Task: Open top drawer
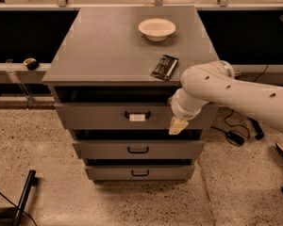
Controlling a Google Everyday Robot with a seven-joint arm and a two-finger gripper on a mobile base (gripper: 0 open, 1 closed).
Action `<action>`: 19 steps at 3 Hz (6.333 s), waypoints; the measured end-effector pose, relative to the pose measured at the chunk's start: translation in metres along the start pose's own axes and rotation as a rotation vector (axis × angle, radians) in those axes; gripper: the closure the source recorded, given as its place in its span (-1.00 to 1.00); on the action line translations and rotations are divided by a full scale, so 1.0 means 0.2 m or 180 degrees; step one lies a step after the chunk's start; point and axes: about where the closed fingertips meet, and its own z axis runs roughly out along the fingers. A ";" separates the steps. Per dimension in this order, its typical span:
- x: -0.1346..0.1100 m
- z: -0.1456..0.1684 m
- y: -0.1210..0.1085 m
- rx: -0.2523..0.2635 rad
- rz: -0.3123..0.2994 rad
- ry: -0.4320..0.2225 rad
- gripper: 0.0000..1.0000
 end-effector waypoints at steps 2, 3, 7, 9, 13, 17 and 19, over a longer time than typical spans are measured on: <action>-0.02 -0.17 0.19 -0.0216 -0.0003 -0.0373 -0.34; -0.05 -0.17 0.40 -0.0523 0.0058 -0.0540 -0.36; -0.05 -0.52 0.81 -0.0987 0.0265 -0.1056 -1.00; -0.06 -0.63 0.69 -0.0877 0.0320 -0.1092 -0.69; -0.18 -0.25 0.40 -0.0767 0.0547 -0.0901 0.34; -0.22 -0.07 0.73 -0.1458 0.0147 -0.1070 0.32; -0.19 -0.27 0.91 -0.1768 -0.0046 -0.1269 0.28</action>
Offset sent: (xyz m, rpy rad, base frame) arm -0.0755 -0.0010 0.0294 0.1510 0.1064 0.0864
